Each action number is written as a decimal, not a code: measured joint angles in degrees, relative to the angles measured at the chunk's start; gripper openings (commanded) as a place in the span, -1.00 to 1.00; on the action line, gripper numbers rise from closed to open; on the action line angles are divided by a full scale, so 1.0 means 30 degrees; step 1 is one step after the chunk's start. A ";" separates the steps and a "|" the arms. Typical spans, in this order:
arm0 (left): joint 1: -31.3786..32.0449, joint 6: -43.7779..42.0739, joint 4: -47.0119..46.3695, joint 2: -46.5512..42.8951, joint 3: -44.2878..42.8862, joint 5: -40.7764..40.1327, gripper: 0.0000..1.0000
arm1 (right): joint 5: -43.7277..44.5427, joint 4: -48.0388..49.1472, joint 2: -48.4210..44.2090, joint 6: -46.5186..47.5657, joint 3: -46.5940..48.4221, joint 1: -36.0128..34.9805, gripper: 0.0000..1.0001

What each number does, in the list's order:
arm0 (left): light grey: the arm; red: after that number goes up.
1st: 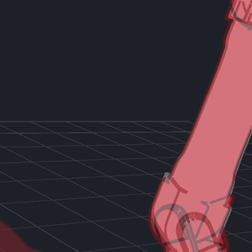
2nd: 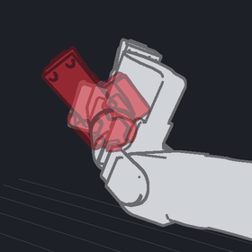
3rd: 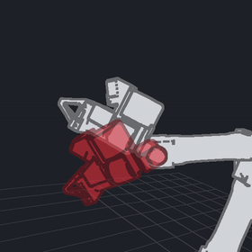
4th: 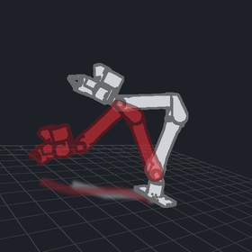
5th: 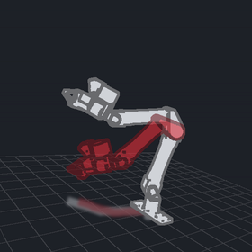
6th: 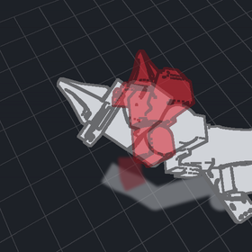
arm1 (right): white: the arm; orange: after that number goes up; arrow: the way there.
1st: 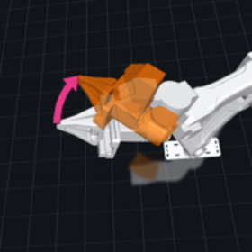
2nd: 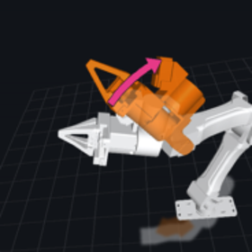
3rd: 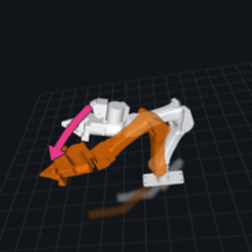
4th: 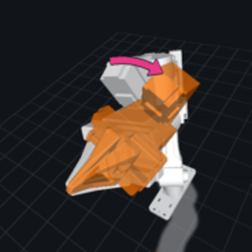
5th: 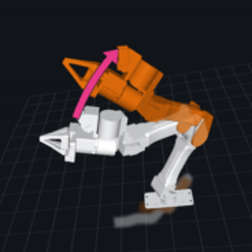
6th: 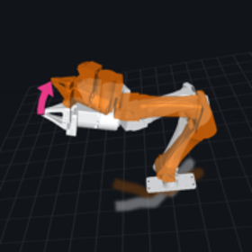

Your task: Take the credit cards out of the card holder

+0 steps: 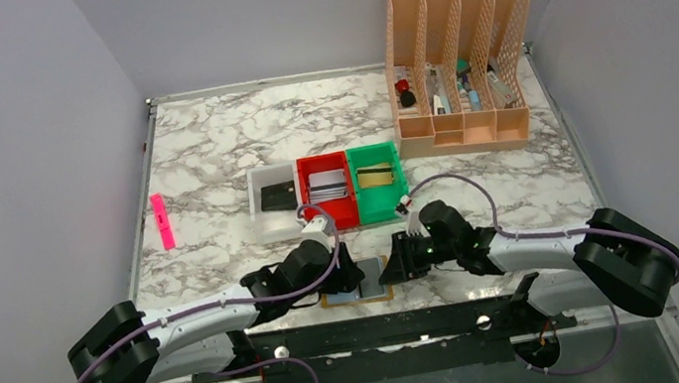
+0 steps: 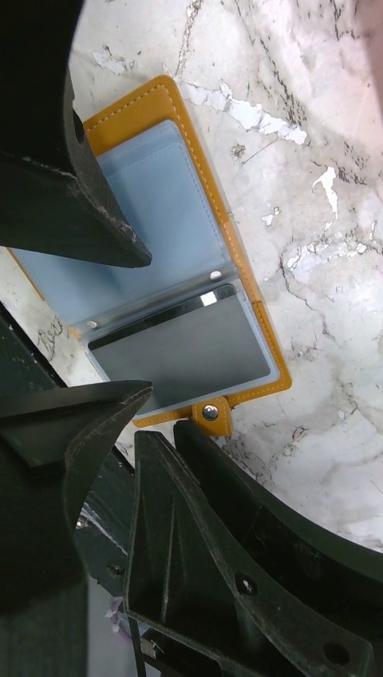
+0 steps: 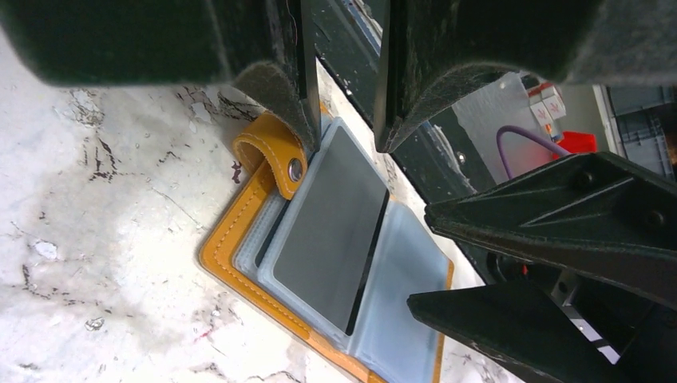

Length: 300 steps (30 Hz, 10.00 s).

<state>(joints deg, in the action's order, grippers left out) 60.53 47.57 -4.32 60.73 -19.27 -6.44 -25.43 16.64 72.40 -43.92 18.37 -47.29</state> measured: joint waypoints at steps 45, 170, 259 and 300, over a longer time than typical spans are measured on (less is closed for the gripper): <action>-0.0022 0.1792 -0.4663 0.2550 0.1690 -0.0124 -0.55 | 0.0510 0.1158 0.3220 -0.0918 0.0714 -0.0131 -0.83; -0.0051 0.4269 -0.0641 -0.6113 0.5034 -0.3228 -1.00 | 0.3526 0.1020 0.5778 -0.1049 0.4102 -0.2062 -0.47; -0.0255 0.4554 0.0503 -0.8801 0.5552 -0.3300 -1.00 | 0.5319 0.0976 0.6761 -0.1982 0.5122 -0.3752 -0.52; -0.0138 0.3832 0.2229 -0.8939 0.4714 -0.3665 -0.96 | 0.5960 -0.2696 0.6375 0.0729 0.7111 -0.5078 -0.43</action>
<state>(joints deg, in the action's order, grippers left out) 60.12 59.07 2.37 33.91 -5.13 -17.43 -7.55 8.56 91.53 -41.74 39.70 -62.52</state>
